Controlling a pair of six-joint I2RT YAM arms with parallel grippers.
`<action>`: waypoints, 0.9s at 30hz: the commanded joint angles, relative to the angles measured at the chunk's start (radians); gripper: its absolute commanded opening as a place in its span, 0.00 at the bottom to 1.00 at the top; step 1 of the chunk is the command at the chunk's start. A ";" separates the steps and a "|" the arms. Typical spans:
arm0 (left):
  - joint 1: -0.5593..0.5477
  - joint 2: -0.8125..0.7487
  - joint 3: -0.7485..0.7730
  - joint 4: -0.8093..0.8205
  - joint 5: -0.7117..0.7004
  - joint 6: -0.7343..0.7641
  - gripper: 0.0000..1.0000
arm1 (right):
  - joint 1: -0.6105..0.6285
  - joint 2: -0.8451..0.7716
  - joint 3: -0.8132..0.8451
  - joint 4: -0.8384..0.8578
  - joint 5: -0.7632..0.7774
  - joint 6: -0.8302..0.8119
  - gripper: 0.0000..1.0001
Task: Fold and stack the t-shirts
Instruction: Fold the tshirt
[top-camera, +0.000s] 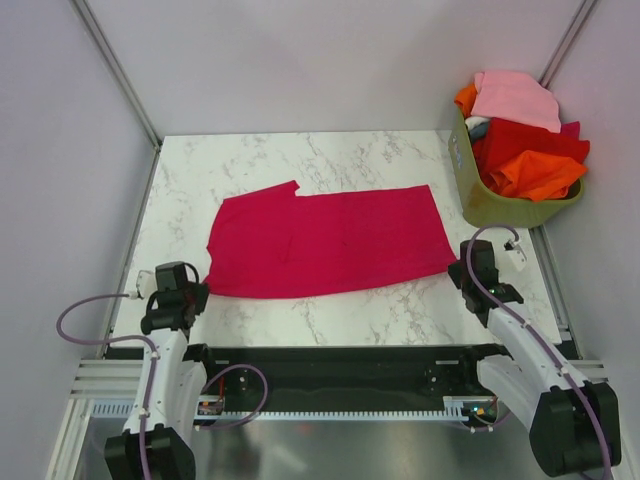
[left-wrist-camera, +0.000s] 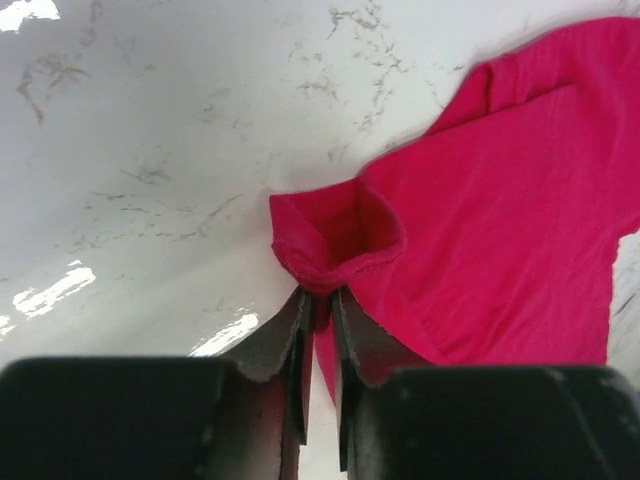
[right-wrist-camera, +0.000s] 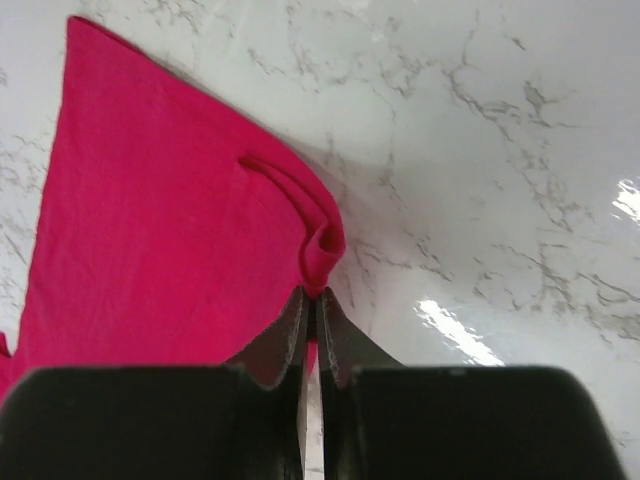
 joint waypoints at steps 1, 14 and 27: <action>0.009 -0.025 -0.008 -0.014 -0.013 -0.021 0.27 | -0.009 -0.061 -0.031 -0.020 -0.007 0.014 0.11; 0.006 0.007 0.356 -0.185 -0.089 0.183 0.91 | -0.004 -0.095 0.204 -0.080 0.037 -0.279 0.47; 0.004 0.419 0.515 0.236 0.351 0.374 0.96 | 0.020 0.437 0.561 0.048 -0.234 -0.570 0.45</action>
